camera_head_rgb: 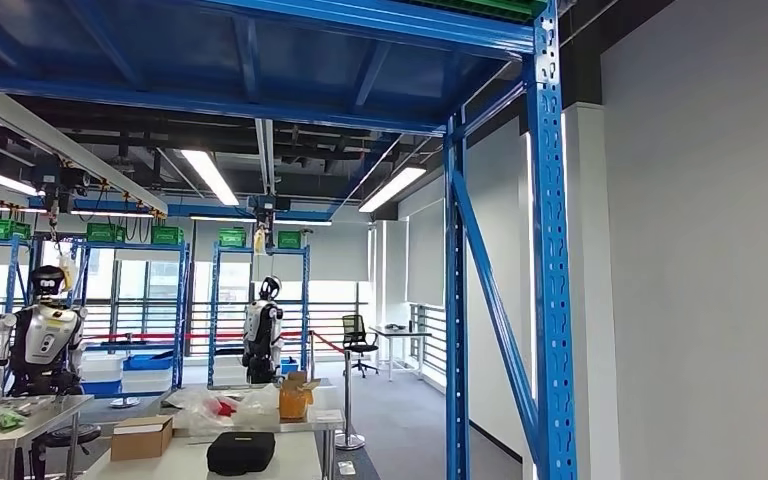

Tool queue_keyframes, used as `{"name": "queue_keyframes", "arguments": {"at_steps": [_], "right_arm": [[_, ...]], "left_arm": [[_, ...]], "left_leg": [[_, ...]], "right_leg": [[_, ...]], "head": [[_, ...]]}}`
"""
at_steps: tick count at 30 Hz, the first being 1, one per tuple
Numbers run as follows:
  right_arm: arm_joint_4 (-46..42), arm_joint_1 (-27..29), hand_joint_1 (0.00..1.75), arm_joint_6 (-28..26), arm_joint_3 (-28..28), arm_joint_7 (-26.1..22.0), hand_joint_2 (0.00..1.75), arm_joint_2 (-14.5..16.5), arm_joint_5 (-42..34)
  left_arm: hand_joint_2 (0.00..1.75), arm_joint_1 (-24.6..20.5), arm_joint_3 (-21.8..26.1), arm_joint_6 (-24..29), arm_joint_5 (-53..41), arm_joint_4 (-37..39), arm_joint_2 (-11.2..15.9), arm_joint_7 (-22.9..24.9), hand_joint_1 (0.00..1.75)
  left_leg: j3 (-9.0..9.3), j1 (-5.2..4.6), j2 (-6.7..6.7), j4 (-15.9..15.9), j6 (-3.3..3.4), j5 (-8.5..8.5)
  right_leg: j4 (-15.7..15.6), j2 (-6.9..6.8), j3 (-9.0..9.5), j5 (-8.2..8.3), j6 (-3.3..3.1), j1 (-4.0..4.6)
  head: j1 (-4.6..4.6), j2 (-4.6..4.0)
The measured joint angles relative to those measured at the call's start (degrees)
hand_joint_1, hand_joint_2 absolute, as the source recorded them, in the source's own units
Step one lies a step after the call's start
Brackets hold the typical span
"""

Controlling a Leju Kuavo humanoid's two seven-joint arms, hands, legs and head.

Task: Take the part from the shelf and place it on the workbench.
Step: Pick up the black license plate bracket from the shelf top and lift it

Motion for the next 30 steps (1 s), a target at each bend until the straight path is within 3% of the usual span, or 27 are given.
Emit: {"name": "queue_keyframes", "arguments": {"at_steps": [2,3,5,6,7,8,10,12,17,18,20,21,22,23,24,26,28,30], "right_arm": [[-0.3,0.2,0.00,0.0,-0.1,0.0,0.00,0.0,0.1],[-0.4,0.2,0.00,0.0,-0.1,-0.1,0.00,0.0,0.1],[-0.5,0.3,0.00,0.1,-0.1,-0.1,0.00,0.1,0.2],[-0.5,0.4,0.00,0.1,0.0,-0.1,0.00,0.1,0.2],[-0.6,0.4,0.00,0.2,0.0,-0.1,0.00,0.1,0.2],[-0.6,0.4,0.00,0.2,0.0,-0.1,0.00,0.1,0.2],[-0.7,0.4,0.00,0.2,0.0,-0.1,0.00,0.1,0.2],[-0.9,0.4,0.00,0.2,0.0,-0.1,0.00,0.1,0.2],[-1.4,0.2,0.00,0.4,-0.1,0.1,0.00,-0.1,0.3],[-1.6,0.2,0.00,0.5,-0.1,0.2,0.00,-0.2,0.3],[-1.7,0.4,0.00,0.6,0.0,0.3,0.00,-0.3,0.3],[-1.7,0.5,0.00,0.7,0.0,0.3,0.00,-0.3,0.3],[-1.7,0.6,0.00,0.7,0.0,0.3,0.00,-0.4,0.3],[-1.7,0.7,0.00,0.8,0.0,0.4,0.00,-0.4,0.3],[-1.8,0.7,0.00,0.8,0.0,0.4,0.00,-0.5,0.3],[-1.8,0.7,0.00,1.0,0.0,0.4,0.00,-0.5,0.3],[-1.9,0.6,0.00,1.1,0.0,0.4,0.00,-0.6,0.3],[-2.0,0.5,0.00,1.2,0.0,0.4,0.00,-0.6,0.3]], "left_arm": [[0.00,-0.1,0.0,0.0,-0.1,0.0,0.0,0.0,0.00],[0.00,-0.1,0.0,0.0,-0.1,0.0,0.0,-0.1,0.00],[0.00,-0.2,0.0,-0.2,-0.3,0.0,0.0,-0.4,0.00],[0.00,-0.1,0.0,-0.3,-0.3,0.0,0.0,-0.5,0.00],[0.00,-0.1,0.0,-0.3,-0.4,0.0,-0.1,-0.7,0.00],[0.00,-0.1,0.0,-0.4,-0.4,0.0,-0.2,-0.7,0.00],[0.00,-0.2,0.0,-0.4,-0.5,0.0,-0.4,-0.8,0.00],[0.00,-0.2,0.0,-0.5,-0.6,0.0,-0.6,-0.8,0.00],[0.00,-0.3,0.0,-1.7,-1.7,0.0,-1.0,-0.3,0.00],[0.00,-0.3,0.0,-1.9,-1.8,0.0,-1.2,-0.2,0.00],[0.00,-0.4,0.0,-2.1,-1.9,0.0,-1.4,-0.1,0.00],[0.00,-0.4,0.0,-2.1,-2.0,0.0,-1.4,-0.1,0.00],[0.00,-0.4,0.0,-2.1,-2.0,0.0,-1.5,0.0,0.00],[0.00,-0.4,0.0,-2.1,-2.1,0.0,-1.5,0.0,0.00],[0.00,-0.4,0.0,-2.1,-2.3,0.0,-1.5,0.1,0.00],[0.00,-0.4,0.0,-2.1,-2.4,0.0,-1.6,0.1,0.00],[0.00,-0.5,0.0,-2.1,-2.5,0.0,-1.7,0.0,0.00],[0.00,-0.7,0.1,-2.1,-2.5,0.0,-1.8,-0.1,0.00]], "left_leg": [[-0.55,0.11,0.00,1.6,-0.69,-1.29],[-1.62,0.21,-0.01,4.0,-1.02,-2.68],[-5.17,0.48,-0.01,11.4,-1.52,-5.85],[-6.84,0.60,0.00,14.5,-1.67,-6.68],[-7.74,0.69,0.00,15.8,-1.74,-6.40],[-7.65,0.76,0.00,14.9,-1.74,-5.02],[-5.05,0.81,-0.01,8.2,-1.46,-0.51],[-2.63,0.62,-0.01,2.4,-0.83,1.65],[-1.62,0.48,-0.04,0.1,1.09,1.56],[-1.51,0.60,-0.02,-0.1,1.36,1.67],[-1.48,0.58,0.02,-0.2,1.68,1.59],[-1.44,0.52,0.03,-0.2,1.77,1.52],[-1.36,0.46,0.02,-0.2,1.84,1.43],[-1.21,0.42,0.00,-0.1,1.84,1.31],[-0.97,0.39,-0.03,-0.1,1.79,1.15],[-0.47,0.24,-0.09,-0.1,1.40,0.67],[-0.31,0.05,-0.07,0.1,0.82,0.27],[-0.22,0.09,-0.01,0.0,0.20,0.07]], "right_leg": [[-0.4,-0.03,0.39,0.00,-0.62,-0.29],[-0.6,-0.06,0.60,-0.01,-0.87,-0.45],[-0.5,-0.09,0.75,-0.21,-1.16,-0.47],[-0.5,-0.07,0.80,-0.31,-1.21,-0.46],[-0.4,-0.03,0.89,-0.44,-1.19,-0.46],[-0.4,0.04,1.04,-0.57,-1.12,-0.47],[-0.3,0.15,1.53,-0.95,-0.81,-0.50],[-0.1,0.17,1.73,-1.24,-0.30,-0.31],[0.7,-0.02,1.02,-1.98,1.45,-0.41],[2.8,-0.03,0.05,-3.18,1.69,-0.44],[10.0,-0.04,-3.59,-6.39,2.01,-0.51],[13.5,-0.04,-5.46,-7.47,2.10,-0.52],[15.3,-0.04,-6.63,-7.52,2.13,-0.52],[15.0,-0.04,-6.72,-6.42,2.08,-0.51],[12.6,-0.05,-5.78,-4.44,1.94,-0.50],[5.0,-0.09,-2.43,-0.52,1.51,-0.37],[0.7,-0.08,-0.43,0.45,0.96,-0.16],[0.1,0.03,-0.17,-0.01,0.31,-0.02]], "head": [[0.13,0.00],[0.23,0.00],[0.46,0.00],[0.52,0.00],[0.57,0.00],[0.61,0.00],[0.67,0.00],[0.66,0.01],[0.42,0.00],[0.32,0.00],[0.06,0.00],[-0.03,0.00],[-0.08,0.00],[-0.14,0.00],[-0.16,0.00],[-0.17,0.00],[-0.08,0.01],[0.00,0.01]]}}
